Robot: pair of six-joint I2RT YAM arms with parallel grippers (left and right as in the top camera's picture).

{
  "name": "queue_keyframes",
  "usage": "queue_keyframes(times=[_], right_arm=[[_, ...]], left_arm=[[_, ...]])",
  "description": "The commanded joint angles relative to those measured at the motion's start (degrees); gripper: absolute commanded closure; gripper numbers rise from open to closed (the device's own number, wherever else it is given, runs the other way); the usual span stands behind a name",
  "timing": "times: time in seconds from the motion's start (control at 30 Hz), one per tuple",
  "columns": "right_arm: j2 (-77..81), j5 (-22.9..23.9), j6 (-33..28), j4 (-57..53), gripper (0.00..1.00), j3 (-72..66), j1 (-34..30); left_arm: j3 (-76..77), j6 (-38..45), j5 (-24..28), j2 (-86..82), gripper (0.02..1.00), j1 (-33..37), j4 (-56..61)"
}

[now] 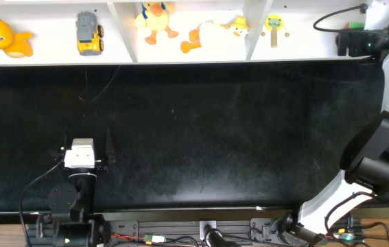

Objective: Store Toys

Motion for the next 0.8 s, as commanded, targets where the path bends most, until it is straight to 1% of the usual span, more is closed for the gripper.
queue_keyframes(times=[0.03, 0.13, 0.23, 0.33, 0.4, 0.47, 0.6, 0.73, 0.77, 0.8], right_arm=[[-0.7, 0.0, 0.5, -1.3, 0.005, 2.1, 0.9], [-3.0, 0.0, 0.5, -2.6, 0.005, 1.9, 0.9], [-7.5, 0.0, 0.5, -0.1, 0.005, -2.2, 0.9], [-14.6, 0.4, 0.7, 6.2, 0.005, -12.1, 0.8], [-19.6, 1.7, 0.7, 9.2, 0.005, -19.3, 0.7], [-25.0, 3.0, 0.4, 10.0, 0.003, -26.1, 0.7], [-34.8, 3.0, 0.4, 9.9, 0.005, -37.0, 0.9], [-41.3, 3.4, 0.5, 12.0, 0.005, -45.1, 4.1], [-42.3, 3.9, 0.6, 13.0, 0.007, -46.8, 5.3], [-43.4, 5.2, 1.9, 14.8, 0.005, -48.8, 7.0]], left_arm=[[-0.4, 1.0, -0.7, -0.6, 0.02, 0.0, 0.2], [-0.4, 1.0, -0.7, -0.6, 0.02, 0.0, 0.2], [-0.4, 1.0, -0.7, -0.6, 0.02, 0.0, 0.2], [-0.4, 1.0, -0.7, -0.6, 0.02, 0.0, 0.2], [-0.4, 1.0, -0.7, -0.6, 0.023, 0.0, 0.2], [-0.4, 1.0, -0.7, -0.6, 0.02, 0.0, 0.2], [-0.4, 1.0, -0.7, -0.6, 0.023, 0.0, 0.2], [-0.4, 1.0, -0.7, -0.6, 0.023, 0.0, 0.2], [-0.4, 1.0, -0.7, -0.6, 0.02, 0.0, 0.2], [-0.4, 1.0, -0.7, -0.6, 0.02, 0.0, 0.2]])
